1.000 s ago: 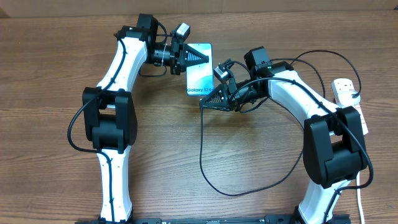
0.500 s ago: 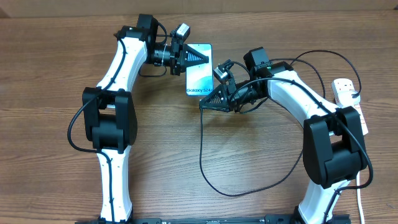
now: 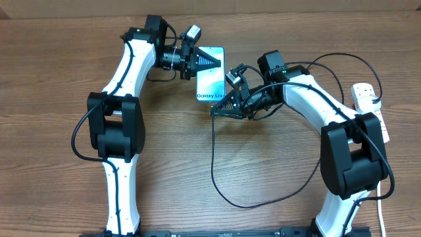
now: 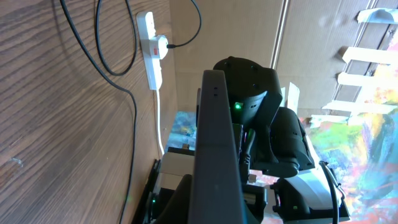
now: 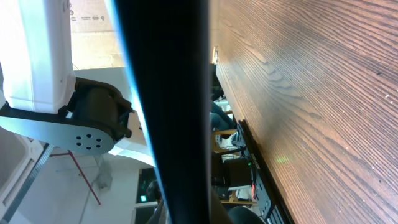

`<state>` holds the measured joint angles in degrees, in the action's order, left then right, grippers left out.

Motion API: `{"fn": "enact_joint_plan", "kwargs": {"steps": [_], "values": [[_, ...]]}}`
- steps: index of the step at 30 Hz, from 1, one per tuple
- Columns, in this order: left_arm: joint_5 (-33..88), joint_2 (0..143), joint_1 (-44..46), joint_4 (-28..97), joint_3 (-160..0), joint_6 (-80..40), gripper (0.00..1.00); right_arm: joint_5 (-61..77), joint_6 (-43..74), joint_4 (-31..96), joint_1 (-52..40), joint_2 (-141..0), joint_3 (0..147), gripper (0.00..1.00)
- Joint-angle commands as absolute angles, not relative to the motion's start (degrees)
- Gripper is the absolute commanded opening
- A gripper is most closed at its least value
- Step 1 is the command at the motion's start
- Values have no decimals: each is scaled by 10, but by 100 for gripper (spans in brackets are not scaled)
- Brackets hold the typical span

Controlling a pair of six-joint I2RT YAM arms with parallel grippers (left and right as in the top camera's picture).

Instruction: Plug charger to phone and switch on socket

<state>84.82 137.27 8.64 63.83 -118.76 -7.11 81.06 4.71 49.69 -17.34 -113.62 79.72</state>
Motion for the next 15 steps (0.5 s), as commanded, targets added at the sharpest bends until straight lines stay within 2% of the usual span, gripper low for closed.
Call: {"fn": "enact_joint_plan", "kwargs": {"steps": [1, 13, 15], "values": [[879, 1370, 108, 641, -1193, -79, 4, 810, 45, 496, -206, -1121, 806, 4], [880, 1370, 108, 642, -1193, -79, 4, 796, 45, 496, -206, -1121, 806, 4], [879, 1370, 108, 643, -1193, -79, 4, 796, 45, 496, -206, -1121, 806, 11]]}}
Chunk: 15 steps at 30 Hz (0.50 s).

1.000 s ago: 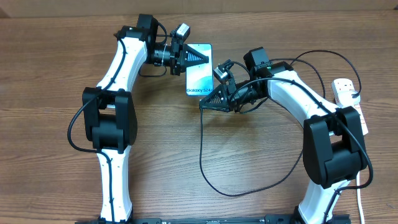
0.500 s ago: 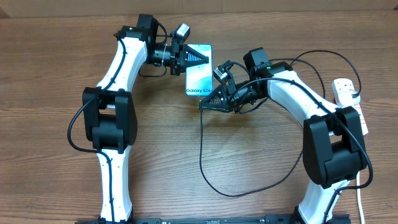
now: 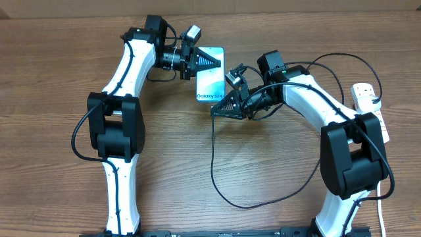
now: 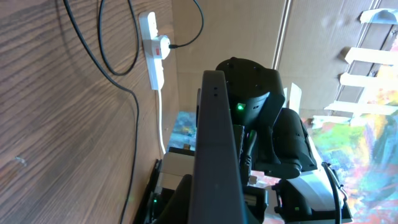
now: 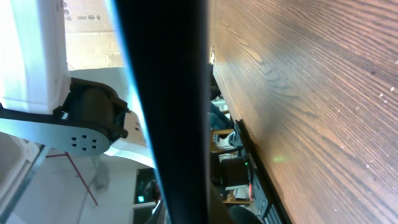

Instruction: Plug charger to phone and switch on socket

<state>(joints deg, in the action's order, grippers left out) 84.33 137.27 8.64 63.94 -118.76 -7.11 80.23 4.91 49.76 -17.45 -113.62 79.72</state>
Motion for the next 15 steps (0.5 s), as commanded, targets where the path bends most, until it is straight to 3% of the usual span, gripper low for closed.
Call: {"fn": "enact_joint_plan", "kwargs": {"steps": [1, 3, 8, 15], "values": [[880, 1370, 108, 643, -1193, -79, 4, 796, 45, 496, -206, -1121, 806, 14], [880, 1370, 108, 643, -1193, -79, 4, 796, 45, 496, -206, -1121, 806, 23], [880, 1370, 108, 643, -1193, -79, 4, 796, 45, 496, -206, -1121, 806, 35], [879, 1370, 103, 642, -1193, -79, 4, 796, 45, 497, -206, -1121, 806, 31]]}}
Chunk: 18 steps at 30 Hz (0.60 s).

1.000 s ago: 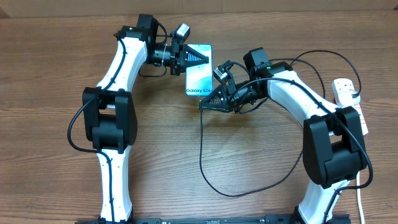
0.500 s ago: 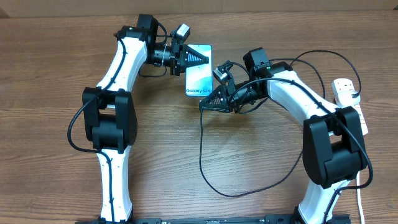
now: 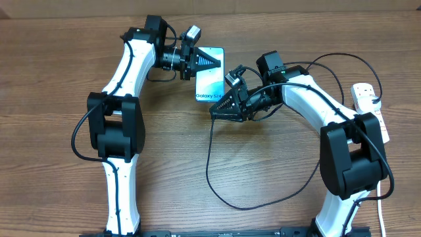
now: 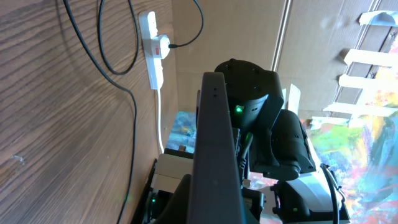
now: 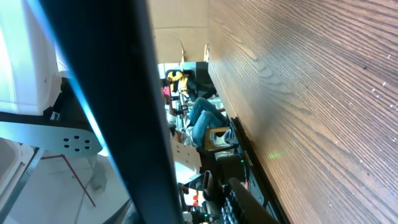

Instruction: Plug charger to phone and switch on socket

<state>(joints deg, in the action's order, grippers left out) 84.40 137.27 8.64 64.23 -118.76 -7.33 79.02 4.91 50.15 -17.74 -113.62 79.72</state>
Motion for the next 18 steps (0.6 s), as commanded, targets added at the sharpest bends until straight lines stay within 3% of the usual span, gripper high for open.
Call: {"fn": "enact_joint_plan", "kwargs": {"steps": [1, 7, 9, 18], "values": [[879, 1370, 101, 640, -1193, -79, 4, 796, 45, 497, -206, -1121, 806, 30], [879, 1370, 94, 636, -1193, -79, 4, 796, 45, 496, -206, -1121, 806, 14], [882, 1370, 94, 636, -1193, -79, 4, 798, 45, 491, -206, -1121, 806, 4], [906, 1370, 106, 637, -1193, -79, 4, 811, 46, 458, -205, -1121, 806, 4]]}}
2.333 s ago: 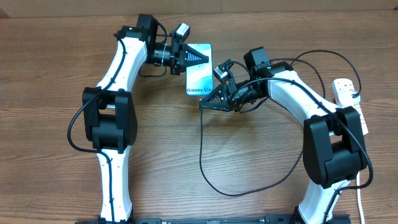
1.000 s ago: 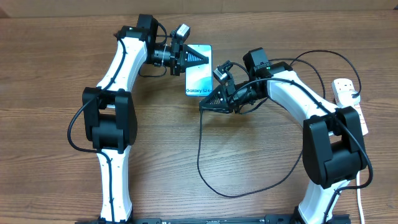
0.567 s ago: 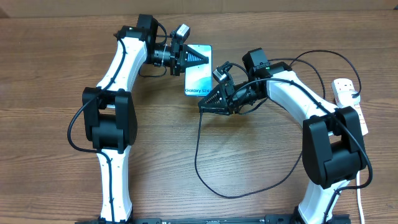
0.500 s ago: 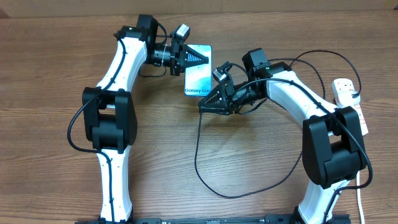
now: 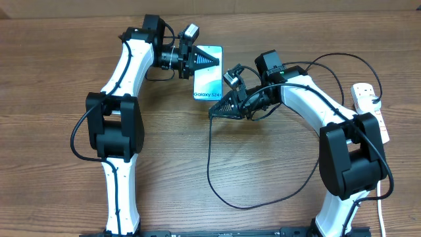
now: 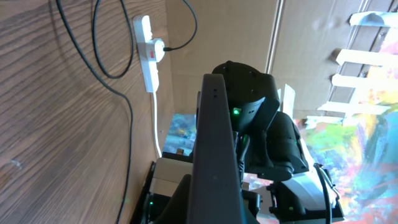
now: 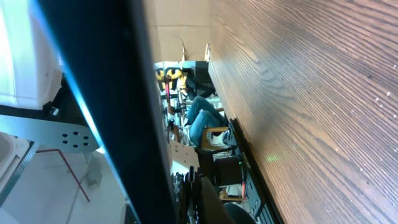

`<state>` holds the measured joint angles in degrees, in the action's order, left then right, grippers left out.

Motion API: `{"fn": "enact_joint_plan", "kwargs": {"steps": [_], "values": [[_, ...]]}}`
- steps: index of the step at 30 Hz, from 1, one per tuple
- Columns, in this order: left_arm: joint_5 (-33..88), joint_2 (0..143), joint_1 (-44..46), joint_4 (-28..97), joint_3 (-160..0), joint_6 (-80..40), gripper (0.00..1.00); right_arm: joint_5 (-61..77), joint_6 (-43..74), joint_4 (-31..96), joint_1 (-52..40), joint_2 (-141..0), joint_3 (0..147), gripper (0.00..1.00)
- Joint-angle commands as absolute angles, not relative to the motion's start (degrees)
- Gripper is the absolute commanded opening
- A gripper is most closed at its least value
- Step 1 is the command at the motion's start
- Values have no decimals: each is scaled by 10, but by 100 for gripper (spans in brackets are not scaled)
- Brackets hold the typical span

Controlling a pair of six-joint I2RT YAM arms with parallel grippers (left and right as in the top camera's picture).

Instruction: Plug charger to phone and switch on socket

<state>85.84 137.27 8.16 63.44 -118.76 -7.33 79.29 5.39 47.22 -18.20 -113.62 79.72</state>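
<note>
A phone with a light blue screen lies flat at the table's upper middle, my left gripper shut on its top end. In the left wrist view the phone shows as a dark edge-on bar. My right gripper sits just below the phone's bottom end, shut on the charger plug. In the right wrist view the plug stands close beside the phone's dark edge, apart from it. The black cable loops across the table to the white socket strip.
The socket strip lies near the table's right edge, with a white plug and the black cable in it. The cable's loop spreads over the lower middle of the table. The right arm reaches across from the right.
The phone and my left gripper have shifted a little up and to the left. My right gripper has followed slightly left. The plug tip now shows beside the phone's edge in the right wrist view.
My left gripper held the phone's top end at every moment, and my right gripper held the plug at its bottom end. The phone's edge first filled the middle of the right wrist view. It then stood further left there, and now the plug shows beside it.
</note>
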Motion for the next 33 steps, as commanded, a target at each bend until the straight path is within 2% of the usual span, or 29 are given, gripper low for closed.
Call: {"fn": "enact_joint_plan", "kwargs": {"steps": [1, 12, 21, 28, 33], "values": [[906, 1370, 108, 637, -1193, -79, 4, 811, 46, 452, -205, -1121, 806, 4], [872, 1370, 105, 630, -1193, -80, 4, 843, 65, 385, -205, -1121, 806, 4], [881, 1370, 117, 629, -1193, -95, 4, 840, 148, 300, -204, -1121, 806, 4], [881, 1370, 86, 594, -1193, -134, 4, 751, 118, 384, -193, -1121, 806, 4], [858, 1370, 43, 594, -1193, -138, 4, 587, 66, 494, -183, -1121, 806, 4]]}}
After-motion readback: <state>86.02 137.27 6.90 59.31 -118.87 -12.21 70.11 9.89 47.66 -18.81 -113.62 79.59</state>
